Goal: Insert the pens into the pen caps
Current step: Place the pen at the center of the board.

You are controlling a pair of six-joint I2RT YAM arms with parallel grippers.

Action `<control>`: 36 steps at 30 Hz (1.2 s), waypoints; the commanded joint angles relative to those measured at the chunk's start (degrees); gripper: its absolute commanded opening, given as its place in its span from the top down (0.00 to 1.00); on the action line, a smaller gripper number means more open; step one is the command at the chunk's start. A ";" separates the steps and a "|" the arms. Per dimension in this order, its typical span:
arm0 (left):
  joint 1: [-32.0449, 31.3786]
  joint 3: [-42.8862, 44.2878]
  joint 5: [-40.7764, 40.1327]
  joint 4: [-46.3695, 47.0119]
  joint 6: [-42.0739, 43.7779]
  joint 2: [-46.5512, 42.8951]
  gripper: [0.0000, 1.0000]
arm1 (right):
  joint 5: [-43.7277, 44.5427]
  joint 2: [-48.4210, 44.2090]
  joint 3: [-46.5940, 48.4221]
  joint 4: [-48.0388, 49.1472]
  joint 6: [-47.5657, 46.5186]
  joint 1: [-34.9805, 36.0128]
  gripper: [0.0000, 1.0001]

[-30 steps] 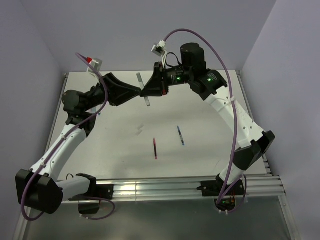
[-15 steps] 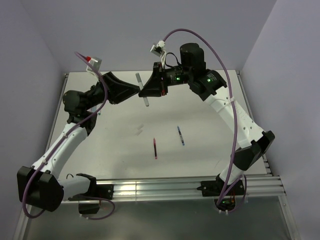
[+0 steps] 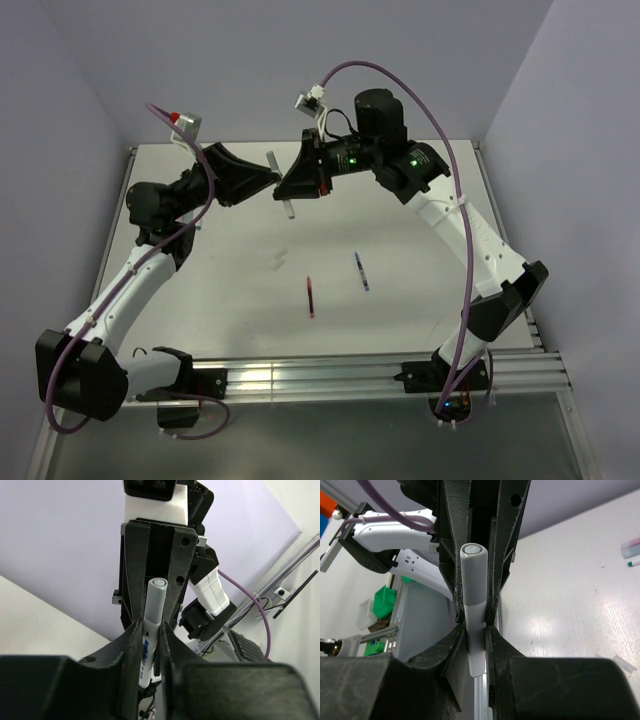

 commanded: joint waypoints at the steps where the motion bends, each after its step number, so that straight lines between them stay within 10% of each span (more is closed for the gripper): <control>1: 0.05 -0.11 -1.13 2.90 -0.82 0.11 0.80 | -1.13 -2.20 -0.36 1.90 0.20 0.60 1.00; 16: -0.56 -1.34 0.28 5.36 -3.20 0.29 1.00 | -0.25 -1.67 -0.45 2.16 0.11 0.60 0.99; 20: 0.57 -0.12 1.77 -0.15 0.22 -0.06 1.00 | 0.45 -2.03 -1.41 1.99 -0.24 0.34 0.77; 28: 5.41 9.37 3.80 -43.23 29.08 -0.33 1.00 | 3.78 -5.45 -7.30 1.55 -1.21 -2.47 0.03; 36: 7.26 30.54 -17.77 -84.93 60.86 8.52 1.00 | 15.73 -7.74 -9.76 -6.62 -9.90 -6.25 0.00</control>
